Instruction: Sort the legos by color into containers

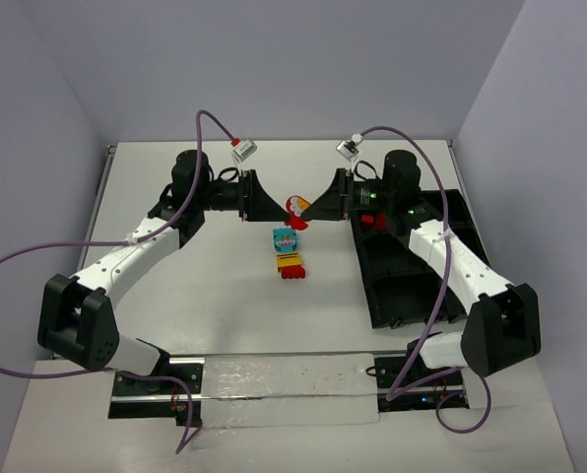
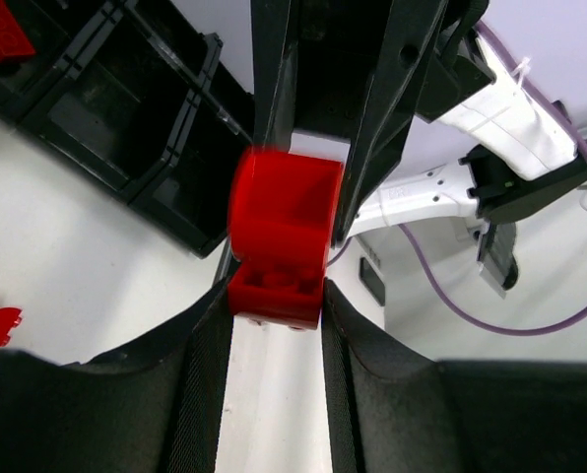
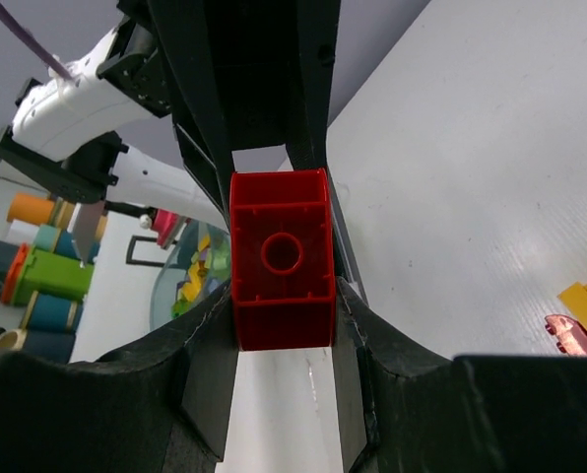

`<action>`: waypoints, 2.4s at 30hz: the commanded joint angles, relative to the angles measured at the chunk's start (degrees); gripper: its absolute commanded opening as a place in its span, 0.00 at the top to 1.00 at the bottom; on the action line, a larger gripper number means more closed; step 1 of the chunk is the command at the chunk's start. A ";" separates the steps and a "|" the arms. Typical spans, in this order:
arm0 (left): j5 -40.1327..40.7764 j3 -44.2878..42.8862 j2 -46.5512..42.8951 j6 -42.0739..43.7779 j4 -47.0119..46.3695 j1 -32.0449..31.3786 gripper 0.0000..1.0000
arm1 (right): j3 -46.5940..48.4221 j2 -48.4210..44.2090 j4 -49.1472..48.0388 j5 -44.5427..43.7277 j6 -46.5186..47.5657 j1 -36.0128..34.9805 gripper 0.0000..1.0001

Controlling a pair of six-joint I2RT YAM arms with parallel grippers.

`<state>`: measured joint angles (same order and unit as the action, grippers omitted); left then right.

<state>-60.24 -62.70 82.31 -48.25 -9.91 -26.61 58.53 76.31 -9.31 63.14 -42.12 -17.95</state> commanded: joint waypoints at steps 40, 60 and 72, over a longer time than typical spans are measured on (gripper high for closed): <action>12.70 -10.11 0.61 7.55 20.72 -1.17 1.00 | 19.69 19.31 42.00 -73.93 14.61 12.50 0.43; 2.48 -16.46 10.13 7.03 15.14 -2.57 1.00 | -1.57 -9.86 7.62 -14.62 10.58 12.44 0.36; -1.51 -17.73 11.22 5.23 11.14 -2.57 1.00 | 2.09 -7.85 10.76 1.67 13.13 8.20 0.25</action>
<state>-58.94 -77.06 93.58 -42.00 5.71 -28.84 57.21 67.10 -1.26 59.10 -32.09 -7.61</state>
